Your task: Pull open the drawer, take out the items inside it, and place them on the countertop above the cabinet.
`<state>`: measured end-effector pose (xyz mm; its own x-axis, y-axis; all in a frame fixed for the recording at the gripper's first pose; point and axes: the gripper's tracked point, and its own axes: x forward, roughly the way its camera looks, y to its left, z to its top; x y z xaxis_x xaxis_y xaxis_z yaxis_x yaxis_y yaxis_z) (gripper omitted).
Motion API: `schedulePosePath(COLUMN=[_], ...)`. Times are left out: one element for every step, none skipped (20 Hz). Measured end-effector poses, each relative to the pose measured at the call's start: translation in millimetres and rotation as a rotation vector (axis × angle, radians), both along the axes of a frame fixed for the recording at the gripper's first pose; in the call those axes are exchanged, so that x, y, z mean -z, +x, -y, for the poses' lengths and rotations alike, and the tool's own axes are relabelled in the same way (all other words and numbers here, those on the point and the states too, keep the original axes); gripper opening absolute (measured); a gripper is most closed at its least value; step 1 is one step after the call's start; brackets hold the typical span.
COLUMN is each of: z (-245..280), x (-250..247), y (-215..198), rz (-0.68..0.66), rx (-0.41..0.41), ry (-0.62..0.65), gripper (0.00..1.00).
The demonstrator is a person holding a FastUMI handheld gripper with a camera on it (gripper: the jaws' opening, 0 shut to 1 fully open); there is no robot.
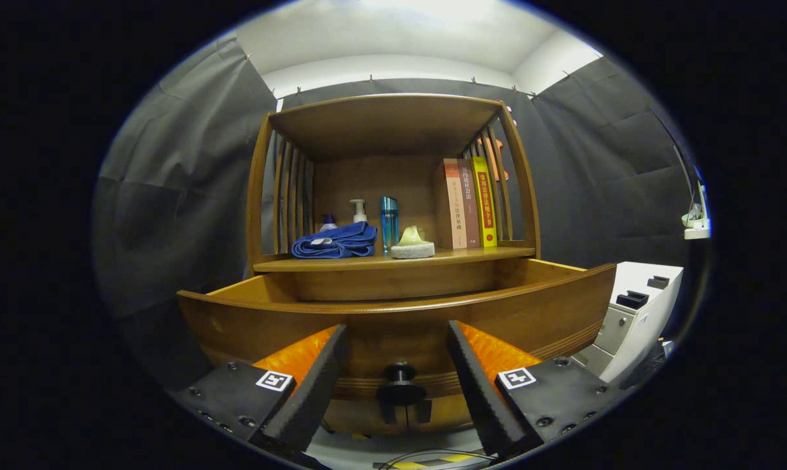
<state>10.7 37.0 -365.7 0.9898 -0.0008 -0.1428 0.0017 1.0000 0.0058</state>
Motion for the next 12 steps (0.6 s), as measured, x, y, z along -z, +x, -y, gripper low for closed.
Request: schedulePosePath(z=[1, 2, 0, -5, -3, -3, -1, 0, 1, 1, 1, 0], x=[3, 6, 11, 17, 8, 11, 10, 12, 14, 11, 12, 14], y=[1, 3, 5, 10, 9, 10, 12, 16, 20, 27, 34, 42], rz=[-0.004, -0.011, -0.026, -0.024, -0.013, -0.015, -0.024, -0.033, -0.044, -0.05, -0.058, -0.056], rx=[0.002, -0.001, -0.01, -0.025, -0.023, -0.025, -0.026, -0.027, -0.029, -0.028, -0.028, -0.027], ry=[-0.001, -0.006, -0.007, 0.006, 0.011, 0.008, 0.001, 0.0, 0.003, 0.007, 0.003, 0.0], gripper=[0.99, 0.99, 0.99, 0.99, 0.99, 0.99, 0.99, 0.99, 0.99, 0.99, 0.99, 0.99])
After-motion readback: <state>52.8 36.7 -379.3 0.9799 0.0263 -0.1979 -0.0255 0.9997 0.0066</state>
